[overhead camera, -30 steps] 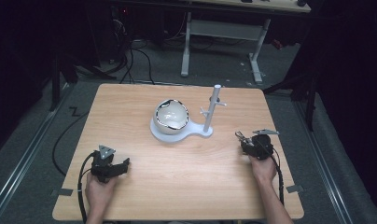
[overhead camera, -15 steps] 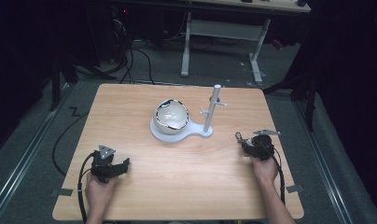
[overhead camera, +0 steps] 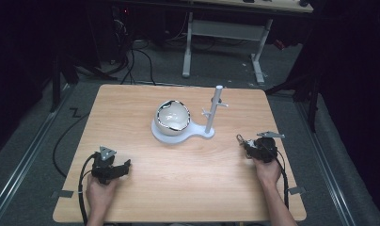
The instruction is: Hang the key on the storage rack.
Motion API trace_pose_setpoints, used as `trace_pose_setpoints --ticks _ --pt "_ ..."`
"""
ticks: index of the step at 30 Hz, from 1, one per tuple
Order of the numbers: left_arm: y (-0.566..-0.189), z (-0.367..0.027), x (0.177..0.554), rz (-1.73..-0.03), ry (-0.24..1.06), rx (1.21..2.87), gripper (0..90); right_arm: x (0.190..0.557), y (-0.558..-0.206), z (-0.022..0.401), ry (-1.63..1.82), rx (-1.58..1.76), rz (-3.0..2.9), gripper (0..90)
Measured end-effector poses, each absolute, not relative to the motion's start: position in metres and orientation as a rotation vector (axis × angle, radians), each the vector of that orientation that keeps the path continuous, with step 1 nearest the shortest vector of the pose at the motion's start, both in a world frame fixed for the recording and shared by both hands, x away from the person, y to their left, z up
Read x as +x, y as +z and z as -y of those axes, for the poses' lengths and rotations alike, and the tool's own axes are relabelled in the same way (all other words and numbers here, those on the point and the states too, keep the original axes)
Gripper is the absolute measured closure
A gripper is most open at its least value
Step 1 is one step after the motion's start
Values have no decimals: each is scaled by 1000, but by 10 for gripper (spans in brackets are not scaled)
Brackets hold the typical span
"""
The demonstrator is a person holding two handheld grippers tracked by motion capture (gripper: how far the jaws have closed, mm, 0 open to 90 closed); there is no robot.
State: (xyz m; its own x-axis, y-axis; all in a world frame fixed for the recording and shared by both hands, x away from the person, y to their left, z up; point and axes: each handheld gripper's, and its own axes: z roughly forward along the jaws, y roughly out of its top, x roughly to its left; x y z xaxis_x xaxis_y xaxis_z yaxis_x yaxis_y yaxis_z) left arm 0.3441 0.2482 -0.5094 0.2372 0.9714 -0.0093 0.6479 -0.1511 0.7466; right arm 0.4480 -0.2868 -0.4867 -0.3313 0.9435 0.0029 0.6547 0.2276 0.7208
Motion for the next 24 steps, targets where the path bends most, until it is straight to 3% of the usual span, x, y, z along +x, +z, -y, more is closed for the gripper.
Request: trace_pose_setpoints --ticks 24 --pt "-509 -248 344 -1482 654 1879 239 420 -458 297 1062 1375 -1974 515"
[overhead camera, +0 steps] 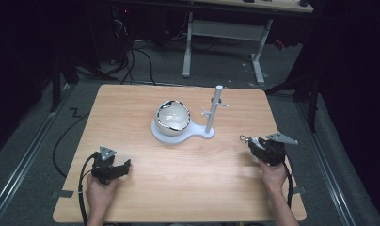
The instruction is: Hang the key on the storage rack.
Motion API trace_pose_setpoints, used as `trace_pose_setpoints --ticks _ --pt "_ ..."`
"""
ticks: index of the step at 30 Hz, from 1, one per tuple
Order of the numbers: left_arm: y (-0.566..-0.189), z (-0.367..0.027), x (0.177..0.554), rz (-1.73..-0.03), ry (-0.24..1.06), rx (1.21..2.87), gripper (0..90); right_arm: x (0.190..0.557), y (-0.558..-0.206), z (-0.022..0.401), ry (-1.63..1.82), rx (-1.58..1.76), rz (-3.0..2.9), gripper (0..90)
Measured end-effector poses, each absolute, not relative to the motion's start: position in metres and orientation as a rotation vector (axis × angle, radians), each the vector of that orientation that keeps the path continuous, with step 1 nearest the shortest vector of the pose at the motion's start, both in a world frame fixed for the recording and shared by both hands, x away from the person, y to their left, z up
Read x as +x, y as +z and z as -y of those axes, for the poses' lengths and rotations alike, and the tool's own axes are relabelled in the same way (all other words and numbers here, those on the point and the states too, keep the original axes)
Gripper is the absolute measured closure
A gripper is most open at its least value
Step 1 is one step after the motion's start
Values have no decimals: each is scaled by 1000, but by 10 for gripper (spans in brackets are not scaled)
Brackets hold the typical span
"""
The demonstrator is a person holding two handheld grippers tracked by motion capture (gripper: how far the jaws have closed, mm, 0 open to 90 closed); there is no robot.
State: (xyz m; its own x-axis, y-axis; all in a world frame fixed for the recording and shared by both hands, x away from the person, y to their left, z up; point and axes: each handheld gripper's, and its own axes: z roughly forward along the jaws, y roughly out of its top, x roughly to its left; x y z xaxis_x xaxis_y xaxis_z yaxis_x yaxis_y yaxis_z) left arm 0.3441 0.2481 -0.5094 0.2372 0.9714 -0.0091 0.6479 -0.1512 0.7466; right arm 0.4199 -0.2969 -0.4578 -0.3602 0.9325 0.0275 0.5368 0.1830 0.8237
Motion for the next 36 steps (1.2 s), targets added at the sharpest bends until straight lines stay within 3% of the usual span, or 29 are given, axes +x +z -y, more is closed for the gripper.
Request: trace_pose_setpoints --ticks 36 --pt "-509 -248 344 -1481 654 1879 239 406 -394 274 1205 1202 -2014 515"
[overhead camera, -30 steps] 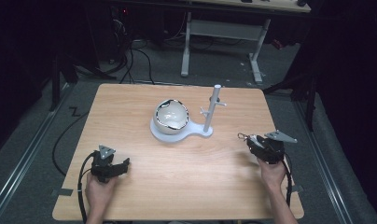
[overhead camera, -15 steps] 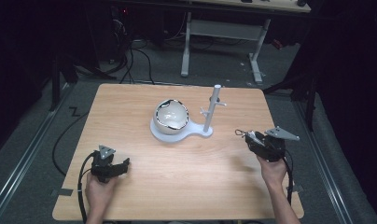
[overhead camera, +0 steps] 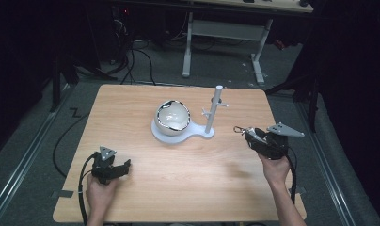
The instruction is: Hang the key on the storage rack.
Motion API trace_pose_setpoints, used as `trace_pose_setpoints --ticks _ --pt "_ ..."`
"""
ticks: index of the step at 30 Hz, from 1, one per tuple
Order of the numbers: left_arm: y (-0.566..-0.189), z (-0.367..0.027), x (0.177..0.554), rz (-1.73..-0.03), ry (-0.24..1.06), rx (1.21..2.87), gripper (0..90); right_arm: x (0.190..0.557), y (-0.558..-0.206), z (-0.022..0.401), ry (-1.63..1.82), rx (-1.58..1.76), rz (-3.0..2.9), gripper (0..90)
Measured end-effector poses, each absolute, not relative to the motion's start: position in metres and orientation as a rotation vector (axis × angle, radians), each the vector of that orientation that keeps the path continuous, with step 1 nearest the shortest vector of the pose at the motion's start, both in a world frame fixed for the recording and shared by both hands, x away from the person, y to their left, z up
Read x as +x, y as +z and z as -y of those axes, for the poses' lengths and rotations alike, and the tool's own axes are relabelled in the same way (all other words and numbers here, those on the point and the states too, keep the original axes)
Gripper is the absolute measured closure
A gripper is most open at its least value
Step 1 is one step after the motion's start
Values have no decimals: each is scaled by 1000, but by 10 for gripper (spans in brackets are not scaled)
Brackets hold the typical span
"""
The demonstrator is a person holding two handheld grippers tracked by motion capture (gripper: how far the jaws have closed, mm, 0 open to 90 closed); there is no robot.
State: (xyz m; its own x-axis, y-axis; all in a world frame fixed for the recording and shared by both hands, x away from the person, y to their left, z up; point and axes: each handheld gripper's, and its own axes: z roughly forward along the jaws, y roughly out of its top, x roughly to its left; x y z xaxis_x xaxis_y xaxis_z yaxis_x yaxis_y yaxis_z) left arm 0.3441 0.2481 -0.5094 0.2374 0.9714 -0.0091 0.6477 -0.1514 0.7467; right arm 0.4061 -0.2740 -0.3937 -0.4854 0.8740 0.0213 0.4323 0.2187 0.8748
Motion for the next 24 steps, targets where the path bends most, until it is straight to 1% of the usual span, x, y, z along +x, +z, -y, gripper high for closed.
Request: trace_pose_setpoints --ticks 19,24 --pt "-509 -248 344 -1481 653 1879 239 408 -356 258 1292 1103 -2029 516" --pt "-509 -248 344 -1482 653 1879 239 409 -350 255 1306 1094 -2030 516"
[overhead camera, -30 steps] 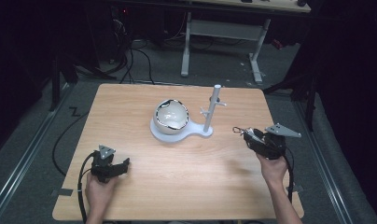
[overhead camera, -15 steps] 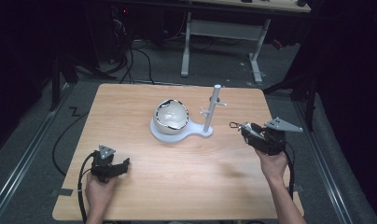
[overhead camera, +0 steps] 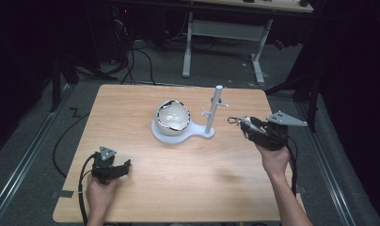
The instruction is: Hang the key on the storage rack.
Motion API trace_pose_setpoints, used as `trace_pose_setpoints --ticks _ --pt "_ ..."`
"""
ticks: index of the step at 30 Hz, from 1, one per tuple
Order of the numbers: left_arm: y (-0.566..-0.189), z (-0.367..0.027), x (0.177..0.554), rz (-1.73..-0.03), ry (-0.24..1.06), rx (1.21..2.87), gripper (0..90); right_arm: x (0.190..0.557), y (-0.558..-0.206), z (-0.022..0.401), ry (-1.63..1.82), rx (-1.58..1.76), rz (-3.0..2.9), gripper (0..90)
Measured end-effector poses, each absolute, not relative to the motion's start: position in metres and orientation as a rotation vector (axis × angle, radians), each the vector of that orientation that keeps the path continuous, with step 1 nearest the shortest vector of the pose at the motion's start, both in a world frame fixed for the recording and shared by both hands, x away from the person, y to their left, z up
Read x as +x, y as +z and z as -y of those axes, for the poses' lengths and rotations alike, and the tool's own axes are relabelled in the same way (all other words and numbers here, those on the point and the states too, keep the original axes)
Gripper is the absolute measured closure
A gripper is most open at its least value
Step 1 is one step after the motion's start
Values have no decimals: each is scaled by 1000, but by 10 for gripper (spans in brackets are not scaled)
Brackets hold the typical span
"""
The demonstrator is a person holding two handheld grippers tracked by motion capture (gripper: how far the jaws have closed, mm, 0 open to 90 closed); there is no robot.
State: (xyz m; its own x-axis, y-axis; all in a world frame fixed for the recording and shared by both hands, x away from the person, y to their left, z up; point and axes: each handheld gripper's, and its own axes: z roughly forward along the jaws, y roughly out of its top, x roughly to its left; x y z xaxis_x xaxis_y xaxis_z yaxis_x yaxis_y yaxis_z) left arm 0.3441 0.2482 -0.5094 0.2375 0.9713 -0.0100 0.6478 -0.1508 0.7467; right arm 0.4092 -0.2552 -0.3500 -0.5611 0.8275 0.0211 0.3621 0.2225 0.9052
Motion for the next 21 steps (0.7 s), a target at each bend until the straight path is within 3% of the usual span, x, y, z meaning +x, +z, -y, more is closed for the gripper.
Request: trace_pose_setpoints --ticks 21 --pt "-509 -248 344 -1482 652 1878 239 424 -319 238 1346 1034 -2026 516"
